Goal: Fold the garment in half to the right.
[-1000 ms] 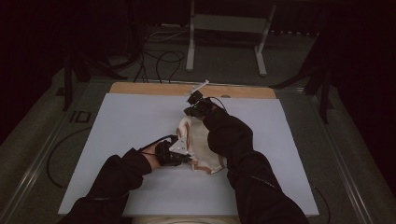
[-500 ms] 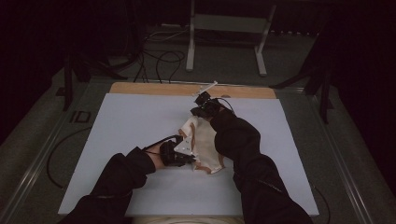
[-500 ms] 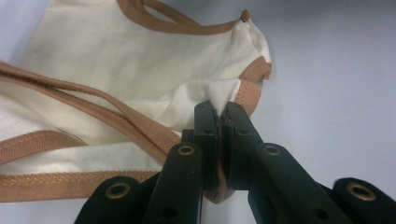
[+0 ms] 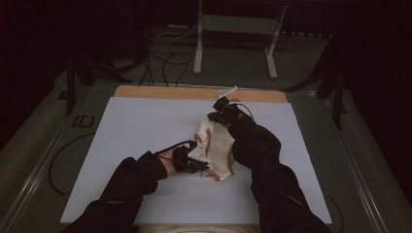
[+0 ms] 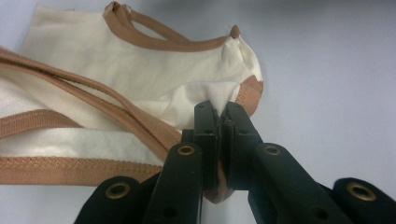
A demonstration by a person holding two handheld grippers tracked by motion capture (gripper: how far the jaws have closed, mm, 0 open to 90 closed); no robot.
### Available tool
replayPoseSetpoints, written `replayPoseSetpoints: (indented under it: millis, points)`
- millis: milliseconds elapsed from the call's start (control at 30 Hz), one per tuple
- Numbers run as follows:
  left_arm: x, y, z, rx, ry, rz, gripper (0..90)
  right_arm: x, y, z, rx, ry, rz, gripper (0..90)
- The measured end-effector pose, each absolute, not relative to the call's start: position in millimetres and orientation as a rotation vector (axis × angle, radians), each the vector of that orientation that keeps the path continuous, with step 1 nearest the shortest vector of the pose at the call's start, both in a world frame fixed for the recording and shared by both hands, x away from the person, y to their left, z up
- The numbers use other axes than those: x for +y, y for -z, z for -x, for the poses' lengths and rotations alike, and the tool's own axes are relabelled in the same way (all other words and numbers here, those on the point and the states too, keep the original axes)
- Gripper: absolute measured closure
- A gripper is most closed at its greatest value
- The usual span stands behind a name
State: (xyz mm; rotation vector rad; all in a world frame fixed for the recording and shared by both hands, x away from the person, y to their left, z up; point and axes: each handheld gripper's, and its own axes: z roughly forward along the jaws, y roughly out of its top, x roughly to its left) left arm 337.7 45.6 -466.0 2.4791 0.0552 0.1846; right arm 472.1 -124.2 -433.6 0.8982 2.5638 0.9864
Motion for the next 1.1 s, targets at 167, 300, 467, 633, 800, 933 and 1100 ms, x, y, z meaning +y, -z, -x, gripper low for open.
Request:
replayPoseSetpoints:
  millis: [167,300,467,633,800,933,1100]
  points:
    - [42.0,466.1,-338.8,0.05,-0.179,-2.477,86.1,-131.0,433.3,-471.0,2.557,-0.988,-0.907,87.6]
    - [38.0,465.8,-340.0,0.051,-0.167,-2.471,86.1,-137.2,432.8,-469.5,2.55,-0.985,-0.924,87.5]
    - [29.0,463.4,-340.8,0.026,-0.168,-2.473,86.0,-149.0,432.2,-468.1,2.538,-0.98,-0.939,87.5]
    - [23.6,463.3,-341.3,0.018,-0.162,-2.475,86.1,-155.2,433.3,-467.6,2.535,-0.974,-0.954,87.5]
    - [17.6,463.8,-342.6,0.007,-0.161,-2.48,86.1,-162.8,434.5,-467.4,2.529,-0.974,-0.963,87.5]
    - [12.7,464.4,-343.7,0.001,-0.155,-2.483,86.0,-169.6,435.0,-467.1,2.522,-0.97,-0.972,87.5]
    - [9.4,464.6,-343.9,0.003,-0.152,-2.474,86.0,-174.2,435.9,-466.2,2.515,-0.966,-0.987,87.5]
